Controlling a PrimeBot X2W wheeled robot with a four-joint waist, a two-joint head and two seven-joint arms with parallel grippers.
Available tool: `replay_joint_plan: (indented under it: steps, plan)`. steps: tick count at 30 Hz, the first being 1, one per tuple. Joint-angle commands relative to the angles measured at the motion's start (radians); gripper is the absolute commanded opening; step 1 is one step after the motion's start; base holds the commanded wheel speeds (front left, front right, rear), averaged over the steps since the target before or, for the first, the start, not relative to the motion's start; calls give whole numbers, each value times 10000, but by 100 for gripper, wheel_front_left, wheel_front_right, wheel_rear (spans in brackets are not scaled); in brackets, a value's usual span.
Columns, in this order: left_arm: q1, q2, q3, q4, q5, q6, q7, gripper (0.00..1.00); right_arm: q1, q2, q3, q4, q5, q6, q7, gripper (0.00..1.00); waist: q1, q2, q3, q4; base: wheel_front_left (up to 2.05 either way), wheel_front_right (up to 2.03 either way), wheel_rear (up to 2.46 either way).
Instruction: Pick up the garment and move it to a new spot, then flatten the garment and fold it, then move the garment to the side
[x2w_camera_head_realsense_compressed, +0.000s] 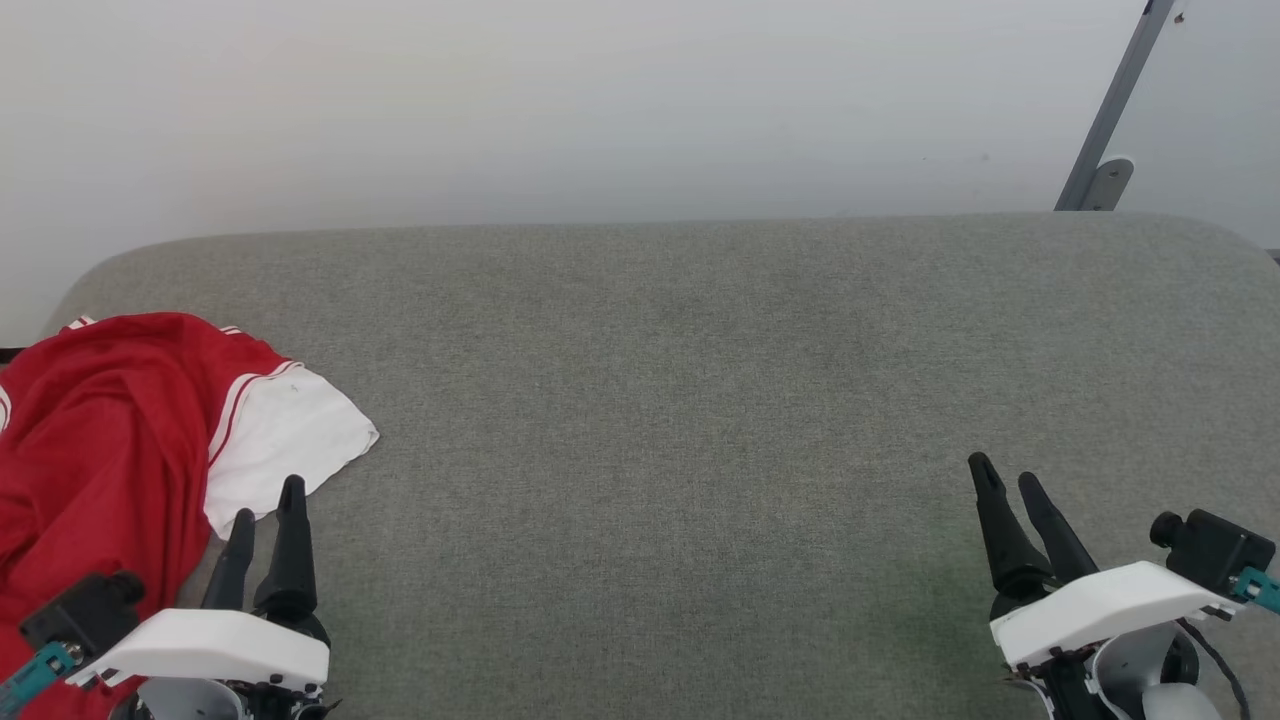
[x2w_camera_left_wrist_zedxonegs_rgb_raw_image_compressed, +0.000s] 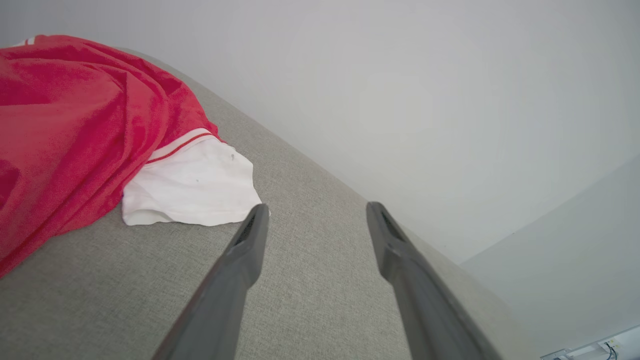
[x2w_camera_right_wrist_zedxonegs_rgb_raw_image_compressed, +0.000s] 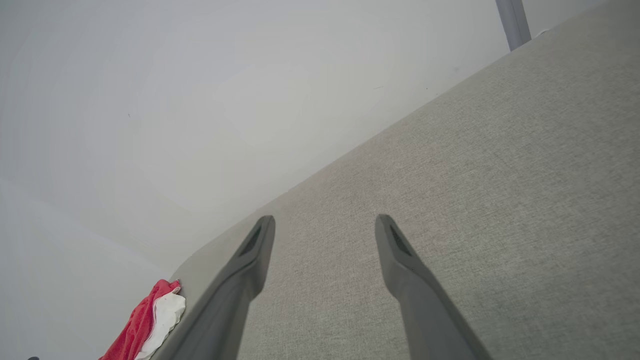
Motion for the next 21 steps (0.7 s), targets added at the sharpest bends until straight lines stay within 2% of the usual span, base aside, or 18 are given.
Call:
replay_joint_plan:
  steps: [1, 21]
  plan:
    - [-11, 99, 32, -174, 391, -76, -124, 100, -62, -19, 28, -162, -333, 0, -115, 100, 0, 0, -5, 1, 0, 0, 0]
    - [290, -43, 364, -239, 2568, -475, -658, 100, 45, 14, 83, -333, -2335, 0, -476, 100, 0, 0, -70, 5, 0, 0, 0]
